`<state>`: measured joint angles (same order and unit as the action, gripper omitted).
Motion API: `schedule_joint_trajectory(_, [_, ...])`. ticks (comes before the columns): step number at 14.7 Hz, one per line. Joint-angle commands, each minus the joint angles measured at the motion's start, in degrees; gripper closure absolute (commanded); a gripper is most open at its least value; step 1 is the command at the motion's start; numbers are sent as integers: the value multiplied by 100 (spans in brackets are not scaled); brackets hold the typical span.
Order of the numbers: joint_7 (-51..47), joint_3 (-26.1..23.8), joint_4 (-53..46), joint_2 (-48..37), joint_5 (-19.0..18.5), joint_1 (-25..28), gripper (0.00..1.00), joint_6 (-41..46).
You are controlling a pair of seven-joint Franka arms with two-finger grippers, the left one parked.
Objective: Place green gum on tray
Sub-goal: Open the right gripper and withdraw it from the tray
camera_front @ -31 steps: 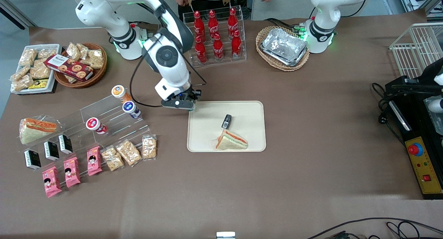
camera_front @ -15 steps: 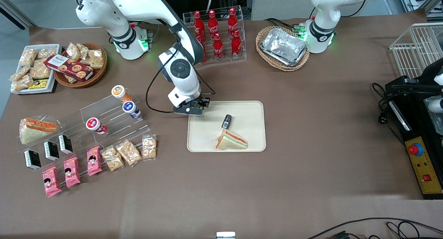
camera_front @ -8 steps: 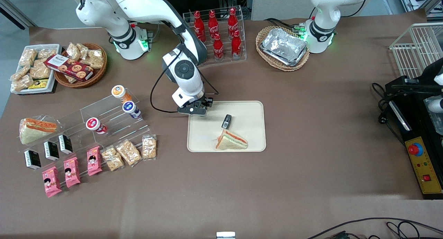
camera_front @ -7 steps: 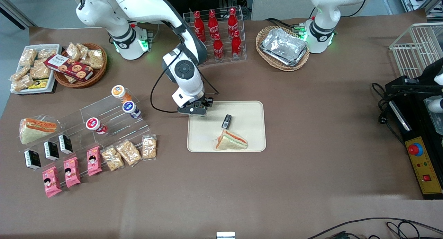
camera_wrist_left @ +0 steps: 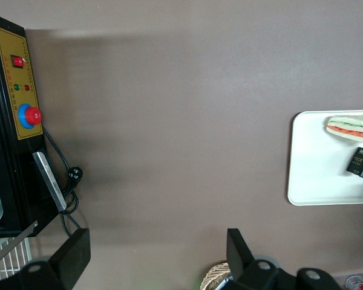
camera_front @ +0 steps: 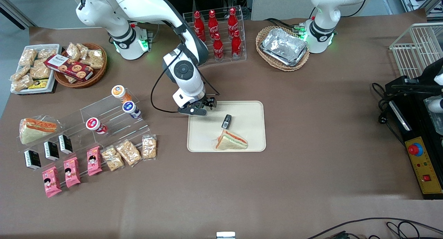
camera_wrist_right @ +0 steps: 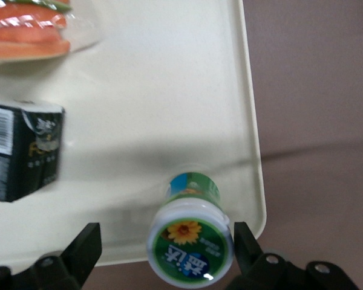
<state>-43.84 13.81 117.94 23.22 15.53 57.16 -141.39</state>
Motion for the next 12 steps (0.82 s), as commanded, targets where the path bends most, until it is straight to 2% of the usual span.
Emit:
schedule_joint_trajectory(1, [593, 78, -87, -448, 152, -248, 1, 495])
schedule_joint_trajectory(4, [1148, 87, -140, -1133, 38, -722, 1, 1286])
schedule_joint_trajectory(7, [1509, 78, -691, -1661, -524, -1364, 1, 2611])
schedule_joint_trajectory(10, [1921, 87, -1500, -1873, -569, -1830, 1, 3922])
schedule_joint_trajectory(12, [2464, 87, -1922, -1987, -744, -2234, 1, 4521])
